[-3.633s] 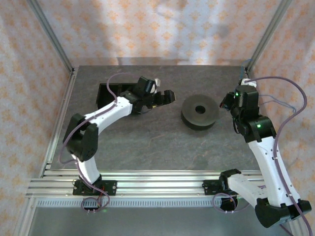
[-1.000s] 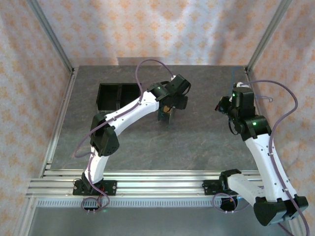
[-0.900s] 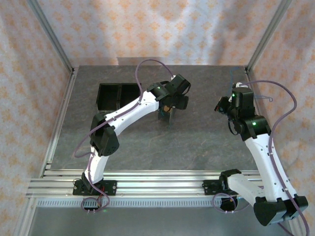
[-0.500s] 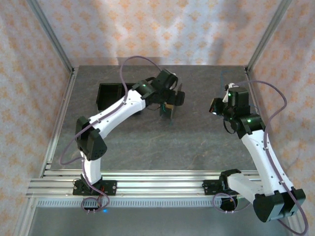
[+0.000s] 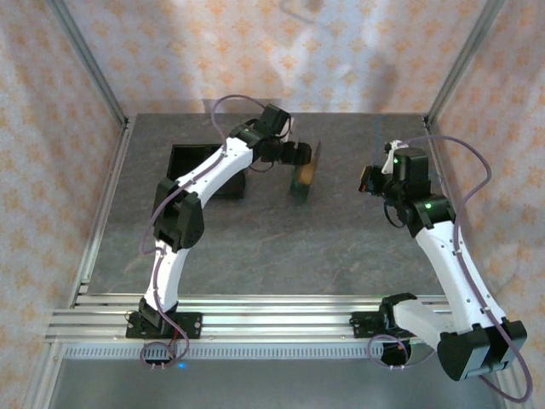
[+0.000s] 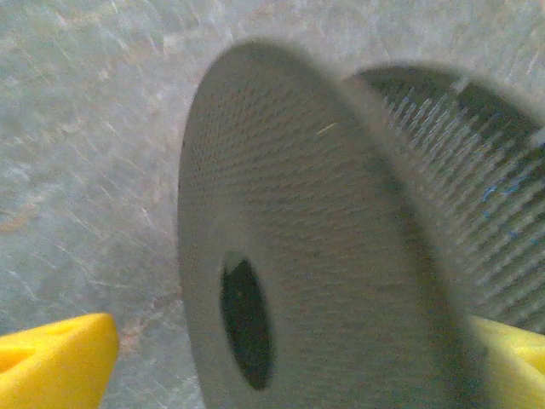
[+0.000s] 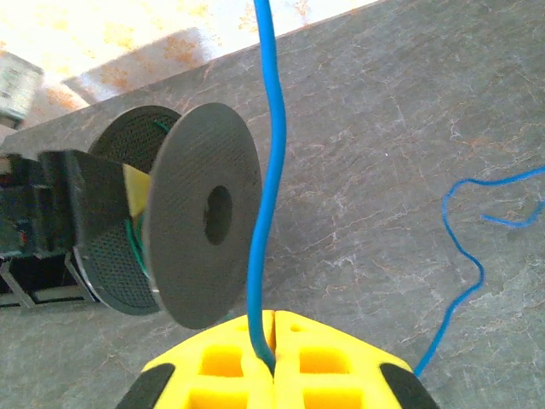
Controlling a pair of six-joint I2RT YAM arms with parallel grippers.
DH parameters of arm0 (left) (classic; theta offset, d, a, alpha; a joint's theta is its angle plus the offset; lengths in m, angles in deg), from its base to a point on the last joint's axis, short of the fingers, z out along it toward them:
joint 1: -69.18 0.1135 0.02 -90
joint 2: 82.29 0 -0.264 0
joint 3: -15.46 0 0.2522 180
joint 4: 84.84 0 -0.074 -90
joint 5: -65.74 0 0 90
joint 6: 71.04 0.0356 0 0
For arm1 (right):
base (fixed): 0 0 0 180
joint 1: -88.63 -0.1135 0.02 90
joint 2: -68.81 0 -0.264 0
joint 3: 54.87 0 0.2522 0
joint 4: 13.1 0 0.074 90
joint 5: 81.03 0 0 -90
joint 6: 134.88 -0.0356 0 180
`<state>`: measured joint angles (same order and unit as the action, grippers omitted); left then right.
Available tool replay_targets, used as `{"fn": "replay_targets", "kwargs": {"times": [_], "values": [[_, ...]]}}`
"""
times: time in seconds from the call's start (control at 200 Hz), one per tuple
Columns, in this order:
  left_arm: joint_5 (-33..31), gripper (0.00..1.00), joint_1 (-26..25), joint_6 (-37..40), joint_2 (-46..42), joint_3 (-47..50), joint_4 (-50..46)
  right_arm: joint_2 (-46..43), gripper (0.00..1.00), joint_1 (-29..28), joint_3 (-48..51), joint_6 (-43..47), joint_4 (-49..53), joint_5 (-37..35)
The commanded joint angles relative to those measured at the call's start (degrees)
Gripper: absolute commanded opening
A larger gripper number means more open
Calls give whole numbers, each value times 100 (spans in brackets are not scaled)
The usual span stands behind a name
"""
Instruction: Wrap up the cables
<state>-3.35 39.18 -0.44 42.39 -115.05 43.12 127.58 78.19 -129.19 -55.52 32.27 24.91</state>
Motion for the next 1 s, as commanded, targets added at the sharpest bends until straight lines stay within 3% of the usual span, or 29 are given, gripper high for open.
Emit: {"fn": "replay_targets", "kwargs": {"times": [0.0,0.285,0.631,0.871,0.991], "values": [[353,94,-67,22,-209,12,141,60,0,33,84,193,-199,12],[338,93,-76,-187,-605,641,483,382,0,-3,83,218,-362,350],[24,99,-24,-454,-1465,1124,631,443,0,-722,582,381,-992,-24],[674,99,327,-1397,-2533,2329,2039,324,0,-1582,1240,997,-1857,-764],[1080,99,452,-1707,-2580,2262,1988,141,0,-1920,1784,1761,-2512,-952]]}}
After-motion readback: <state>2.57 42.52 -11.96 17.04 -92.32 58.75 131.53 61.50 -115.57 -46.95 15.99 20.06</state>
